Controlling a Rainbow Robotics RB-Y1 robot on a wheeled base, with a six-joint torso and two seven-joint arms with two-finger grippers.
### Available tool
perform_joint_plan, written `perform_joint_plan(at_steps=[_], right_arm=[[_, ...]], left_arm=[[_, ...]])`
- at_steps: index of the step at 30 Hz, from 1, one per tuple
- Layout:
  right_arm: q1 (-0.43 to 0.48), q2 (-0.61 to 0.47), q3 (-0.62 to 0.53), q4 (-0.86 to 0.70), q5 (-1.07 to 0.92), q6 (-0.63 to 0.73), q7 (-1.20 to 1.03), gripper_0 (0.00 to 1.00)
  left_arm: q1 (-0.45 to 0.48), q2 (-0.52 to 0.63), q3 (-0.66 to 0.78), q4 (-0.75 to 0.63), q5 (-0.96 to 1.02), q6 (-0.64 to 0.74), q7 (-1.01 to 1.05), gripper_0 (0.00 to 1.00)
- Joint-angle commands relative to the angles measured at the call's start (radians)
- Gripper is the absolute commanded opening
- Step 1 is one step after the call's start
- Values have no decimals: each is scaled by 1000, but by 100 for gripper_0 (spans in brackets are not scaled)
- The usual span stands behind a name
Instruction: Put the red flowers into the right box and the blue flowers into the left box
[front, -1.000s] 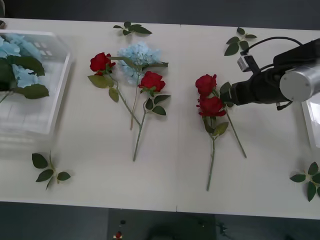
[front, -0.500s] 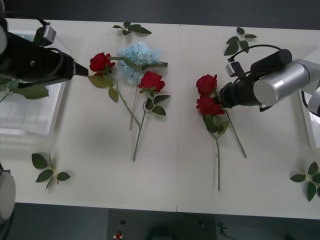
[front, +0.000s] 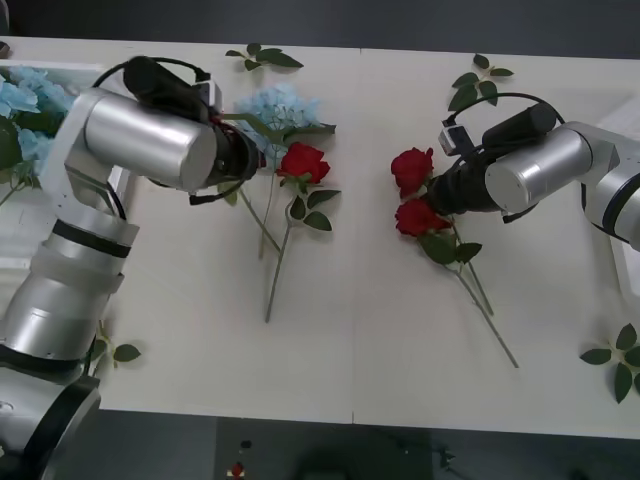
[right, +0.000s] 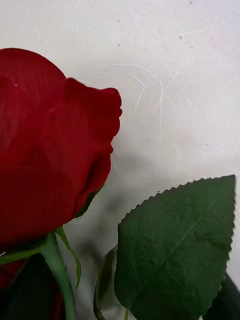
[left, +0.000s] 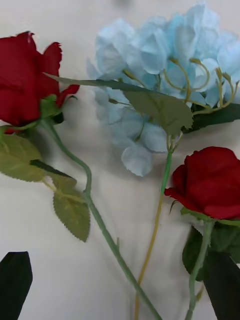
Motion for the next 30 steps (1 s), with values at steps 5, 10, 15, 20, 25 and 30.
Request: perform_joint_plan(at_steps=[5,10,15,20,25,30], right_arm=[[-47,2,-1,-1,-8,-9,-48,0],[-47,2,1,-3,-17,-18,-48,0],[-55,-29,-1,-24,-35,-19,-52,0],[-56,-125,-28,-82,-116,-18,-58,0],[-56,-260,-64,-139,-201,24,-48,0],[-58,-429,-84,-191,-264,79,-35,0]], left_arm=[[-15,0,-58,145,-112,-184,106,100],[-13,-11,-75,202,-147,-245,120,100],[-13,-11,-104,240,-155,-280,131,100],[-15,-11,-135,273,-169,-300,142,100],[-15,-11,-157,291,-160,-300,145,100],[-13,-11,-177,299,-154,-300,145,92]])
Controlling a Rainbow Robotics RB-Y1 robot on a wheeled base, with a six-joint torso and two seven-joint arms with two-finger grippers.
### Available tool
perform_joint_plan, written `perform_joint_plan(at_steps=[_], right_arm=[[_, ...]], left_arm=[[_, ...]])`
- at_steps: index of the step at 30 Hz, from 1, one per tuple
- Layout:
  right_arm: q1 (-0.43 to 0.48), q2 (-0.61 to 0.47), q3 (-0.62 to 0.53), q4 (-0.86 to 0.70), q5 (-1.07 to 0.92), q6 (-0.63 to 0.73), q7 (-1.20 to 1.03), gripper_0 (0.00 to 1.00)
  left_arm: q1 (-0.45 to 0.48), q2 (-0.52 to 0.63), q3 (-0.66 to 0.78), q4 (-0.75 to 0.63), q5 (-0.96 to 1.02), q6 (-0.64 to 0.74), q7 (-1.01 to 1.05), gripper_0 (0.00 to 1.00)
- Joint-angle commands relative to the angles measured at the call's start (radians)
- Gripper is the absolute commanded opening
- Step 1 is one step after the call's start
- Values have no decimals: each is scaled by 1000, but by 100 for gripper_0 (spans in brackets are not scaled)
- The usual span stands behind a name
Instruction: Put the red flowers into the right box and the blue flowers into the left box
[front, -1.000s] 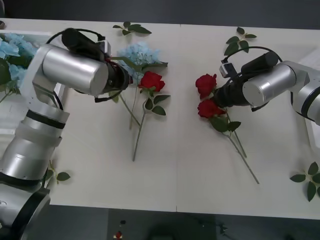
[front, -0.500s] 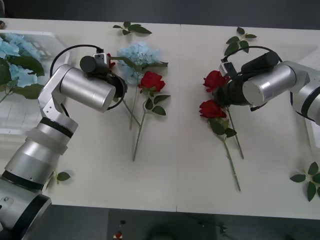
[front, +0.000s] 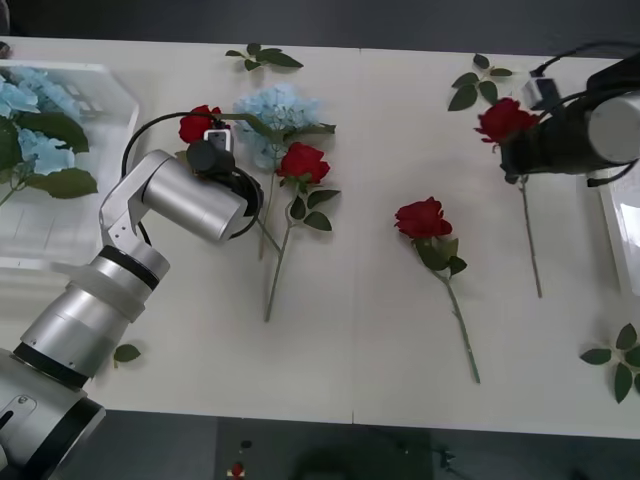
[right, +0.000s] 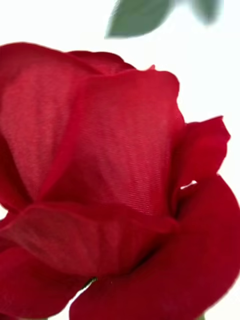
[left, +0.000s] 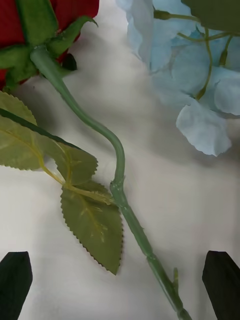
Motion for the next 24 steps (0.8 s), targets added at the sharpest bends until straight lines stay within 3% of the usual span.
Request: perform_joint_plan(at_steps=[1,7,14,16,17,18,19,21,22,23,24], right_arm=[[-49,-159,-21,-39,-38,34,-30,0],[-47,-311,-18,-42,-5,41,-10,0],[-47,-391,-8,56,22,25,7,0],[-47,-391,-8,107,48,9,15,0],[-46,-388,-8,130,62,1,19,0],[-47,-385,-8,140,70,-2,22,0],[-47,-380,-8,165,84,-11,25,0],[-47,-368,-5,197,101,-22,33,1],[-47,-363,-2,209,108,-28,35,18],[-47,-359,4,223,113,-35,36,61],[-47,-356,8,228,111,-38,36,79]], left_arm=[[-13,-10,-8,-4,3,-8,31,85],[-13,-10,-34,9,-6,-8,31,49],[-12,-10,-40,23,-24,-8,23,45],[-7,-10,-40,23,-26,-8,19,32],[-4,-8,-40,23,-30,-8,17,14],[-2,-8,-40,23,-32,-8,16,7],[1,-5,-40,23,-33,-8,14,0],[5,0,-40,21,-33,-8,11,0],[7,1,-40,18,-33,-8,9,0],[13,3,-40,9,-33,-8,8,0],[19,7,-40,3,-33,-8,8,0]])
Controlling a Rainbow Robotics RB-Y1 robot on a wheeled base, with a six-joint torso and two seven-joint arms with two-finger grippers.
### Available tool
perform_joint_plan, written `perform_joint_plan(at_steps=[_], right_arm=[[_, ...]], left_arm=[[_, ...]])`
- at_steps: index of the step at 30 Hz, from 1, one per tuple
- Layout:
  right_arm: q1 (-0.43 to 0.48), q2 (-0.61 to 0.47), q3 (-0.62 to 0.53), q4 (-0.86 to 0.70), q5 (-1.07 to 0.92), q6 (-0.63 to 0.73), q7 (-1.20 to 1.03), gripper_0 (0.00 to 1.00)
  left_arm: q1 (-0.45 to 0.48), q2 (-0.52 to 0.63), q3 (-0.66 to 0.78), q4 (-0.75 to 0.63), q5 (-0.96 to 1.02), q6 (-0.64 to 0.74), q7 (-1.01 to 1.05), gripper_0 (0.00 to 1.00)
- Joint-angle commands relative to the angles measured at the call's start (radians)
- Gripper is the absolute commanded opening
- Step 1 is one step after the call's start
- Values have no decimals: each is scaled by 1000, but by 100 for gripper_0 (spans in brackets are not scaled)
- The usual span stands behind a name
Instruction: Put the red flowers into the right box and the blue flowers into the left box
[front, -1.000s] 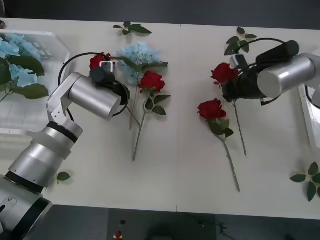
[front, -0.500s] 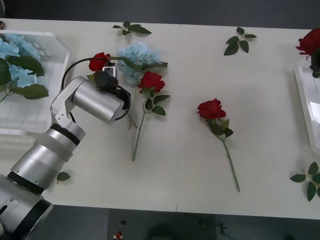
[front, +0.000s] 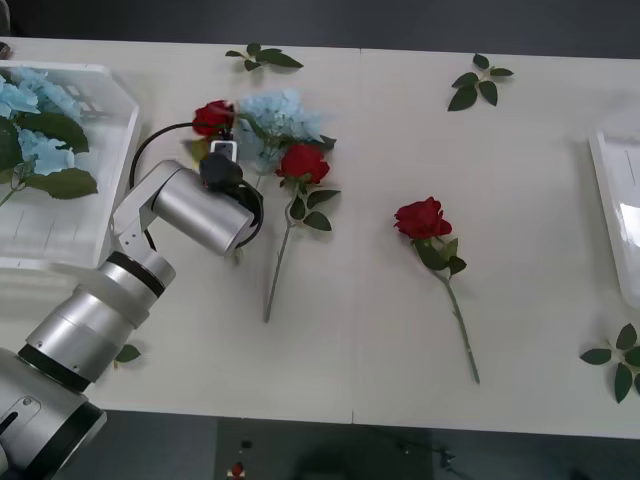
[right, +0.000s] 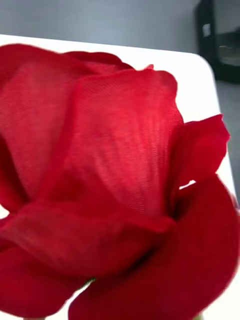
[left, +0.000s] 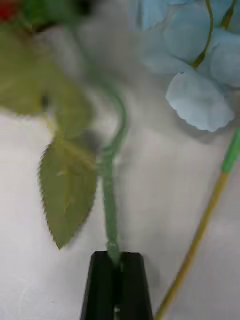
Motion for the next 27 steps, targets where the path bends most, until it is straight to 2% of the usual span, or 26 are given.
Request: perform_joint_plan(at_steps=[1,7,14,21,27], right_arm=[[-46,18,27,44,13,-27,37,100],[-46,17,58,26,0,-50,43,100],[-46,23,58,5,-72,-64,49,100],[-46,0,57,-201,-287,25,45,100],[-30,6,57,-342,-377,63,19,100]], left_arm=[[30,16,9,-52,-2,-7,5,0],[137,98,41,-240,87,36,-8,0],[289,184,151,-477,237,105,-150,0],[475,260,248,-664,340,103,-266,0],[602,294,286,-777,346,103,-298,0]])
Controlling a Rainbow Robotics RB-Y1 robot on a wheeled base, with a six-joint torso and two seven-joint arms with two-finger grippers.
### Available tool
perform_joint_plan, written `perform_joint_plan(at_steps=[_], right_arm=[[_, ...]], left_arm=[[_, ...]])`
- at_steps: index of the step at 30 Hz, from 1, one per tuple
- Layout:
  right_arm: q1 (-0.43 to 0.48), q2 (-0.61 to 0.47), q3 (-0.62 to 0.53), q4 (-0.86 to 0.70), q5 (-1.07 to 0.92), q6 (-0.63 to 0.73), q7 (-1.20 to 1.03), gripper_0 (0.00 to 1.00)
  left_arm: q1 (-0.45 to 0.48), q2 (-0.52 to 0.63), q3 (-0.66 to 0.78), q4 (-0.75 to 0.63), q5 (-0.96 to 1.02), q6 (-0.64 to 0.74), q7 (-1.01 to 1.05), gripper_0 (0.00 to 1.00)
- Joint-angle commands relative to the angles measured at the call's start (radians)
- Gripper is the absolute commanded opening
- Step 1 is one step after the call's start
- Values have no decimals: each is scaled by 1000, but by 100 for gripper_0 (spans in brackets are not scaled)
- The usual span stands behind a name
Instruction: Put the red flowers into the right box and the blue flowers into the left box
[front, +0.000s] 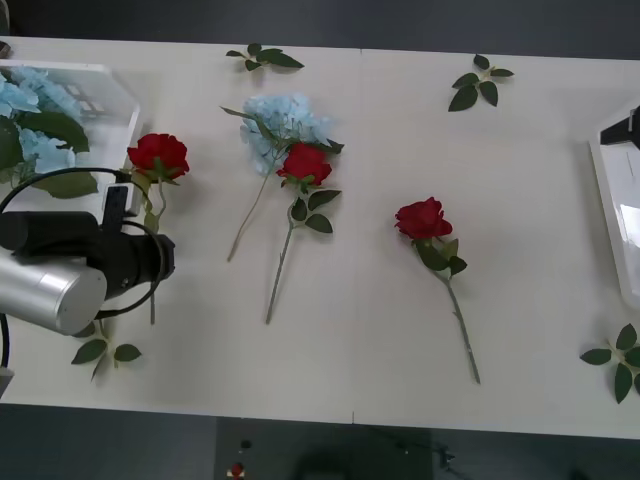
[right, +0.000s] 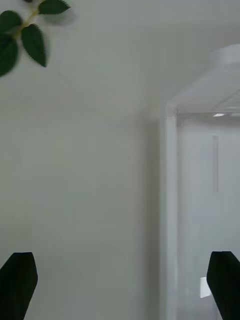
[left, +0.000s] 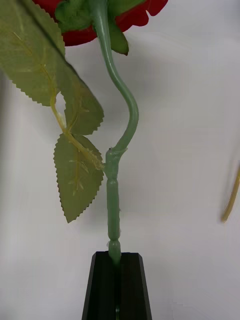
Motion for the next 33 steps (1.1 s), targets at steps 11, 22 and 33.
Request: perform_joint_plan(at_steps=[11,22,33], right_arm=[[111,52,-3,-234,34,-90,-48,100],[243,62,-9,-396,140,-231,-37,100],[314,156,-9,-453,370,-227,-42,100]], left_arm=[[48,31,5,-95,29,0,-54,99],[-150,-11,5,63,21,72,-52,100],[-225,-52,5,292,-89,-85,-54,100]])
